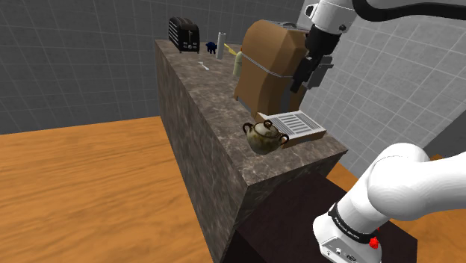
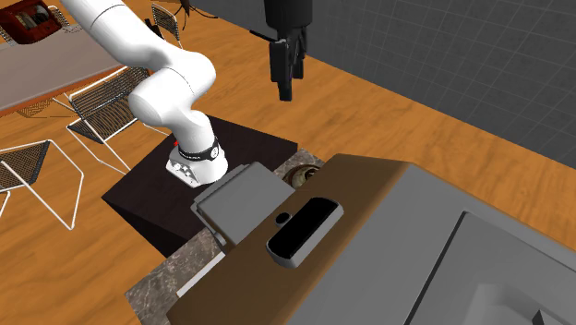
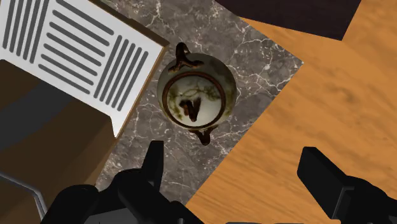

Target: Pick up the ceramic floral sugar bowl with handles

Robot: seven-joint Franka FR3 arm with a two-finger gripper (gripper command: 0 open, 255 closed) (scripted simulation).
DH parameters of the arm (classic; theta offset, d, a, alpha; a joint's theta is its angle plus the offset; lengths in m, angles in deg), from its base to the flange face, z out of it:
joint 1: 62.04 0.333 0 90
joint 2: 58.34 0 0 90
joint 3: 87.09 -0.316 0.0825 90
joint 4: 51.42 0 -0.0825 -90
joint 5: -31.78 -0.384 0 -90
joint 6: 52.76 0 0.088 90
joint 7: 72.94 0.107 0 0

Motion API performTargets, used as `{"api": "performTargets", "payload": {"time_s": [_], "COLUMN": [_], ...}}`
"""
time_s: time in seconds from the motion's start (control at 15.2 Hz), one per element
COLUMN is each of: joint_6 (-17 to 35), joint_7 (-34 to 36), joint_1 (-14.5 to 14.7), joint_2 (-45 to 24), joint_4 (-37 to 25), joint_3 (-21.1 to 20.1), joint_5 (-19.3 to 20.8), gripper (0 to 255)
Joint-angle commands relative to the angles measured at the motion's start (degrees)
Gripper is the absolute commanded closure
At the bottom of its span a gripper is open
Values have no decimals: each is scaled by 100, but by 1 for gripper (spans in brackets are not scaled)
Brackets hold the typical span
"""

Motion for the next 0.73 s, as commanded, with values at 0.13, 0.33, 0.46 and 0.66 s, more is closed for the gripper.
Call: {"api": "performTargets", "payload": {"time_s": [0.13,0.33,0.46,0.66], "joint_6": [351,890,1255,1807], "joint_7": [-33,-90,-134,-212], "joint_1": [-31,-76,-103,-134], "joint_2": [-189,-534,-804,-1271], "joint_4": [216,493,644,818], "joint_3": [97,241,336,478], "joint_5": [-10,-30,-50,-94], "gripper": [0,0,0,0]}}
